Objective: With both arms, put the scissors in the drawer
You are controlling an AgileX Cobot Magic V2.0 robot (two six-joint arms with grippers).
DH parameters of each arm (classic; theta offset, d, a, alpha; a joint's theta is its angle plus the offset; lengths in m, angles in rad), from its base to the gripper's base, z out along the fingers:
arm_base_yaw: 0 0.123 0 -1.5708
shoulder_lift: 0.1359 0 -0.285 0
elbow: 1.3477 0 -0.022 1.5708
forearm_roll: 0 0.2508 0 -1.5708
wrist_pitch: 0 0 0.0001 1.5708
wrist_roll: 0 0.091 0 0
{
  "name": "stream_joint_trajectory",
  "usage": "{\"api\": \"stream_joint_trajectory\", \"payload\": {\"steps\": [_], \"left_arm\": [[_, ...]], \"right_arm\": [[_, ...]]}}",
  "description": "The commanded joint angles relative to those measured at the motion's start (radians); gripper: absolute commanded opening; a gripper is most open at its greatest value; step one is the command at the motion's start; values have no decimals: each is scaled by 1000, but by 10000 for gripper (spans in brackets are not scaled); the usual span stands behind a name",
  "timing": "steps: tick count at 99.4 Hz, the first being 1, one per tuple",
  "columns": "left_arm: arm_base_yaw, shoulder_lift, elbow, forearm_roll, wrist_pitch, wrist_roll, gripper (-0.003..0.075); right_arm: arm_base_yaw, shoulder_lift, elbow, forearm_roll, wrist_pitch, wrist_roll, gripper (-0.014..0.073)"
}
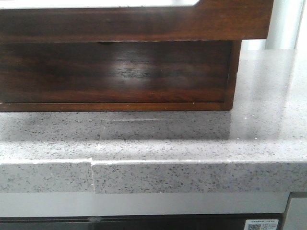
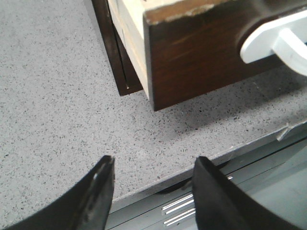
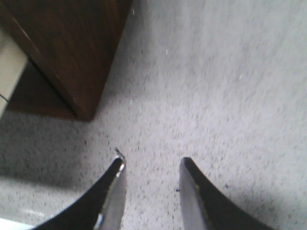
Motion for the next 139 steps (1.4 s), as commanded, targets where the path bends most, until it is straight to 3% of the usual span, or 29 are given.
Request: {"api": "stream_joint_trajectory", "payload": {"steps": [1, 12, 32, 36, 117, 139], "left_arm": [[-7, 5, -25, -19, -83, -8, 347], [-7, 5, -25, -19, -91, -8, 291], [-7, 5, -25, -19, -93, -8, 31], [-7, 5, -25, -19, -93, -8, -22], [4, -18, -15, -15, -85, -9, -20], [45, -177, 200, 46, -442, -118, -20]], "right_arm": [[-7, -17, -28, -17, -81, -1, 227], [-7, -15, -28, -32, -79, -3, 180], [-7, -15, -28, -43, -81, -8, -62], [-7, -15, -28, -46, -81, -8, -69], [-7, -15, -28, -62, -35, -8, -69], [-7, -15, -28, -62, -35, -8, -69]]}}
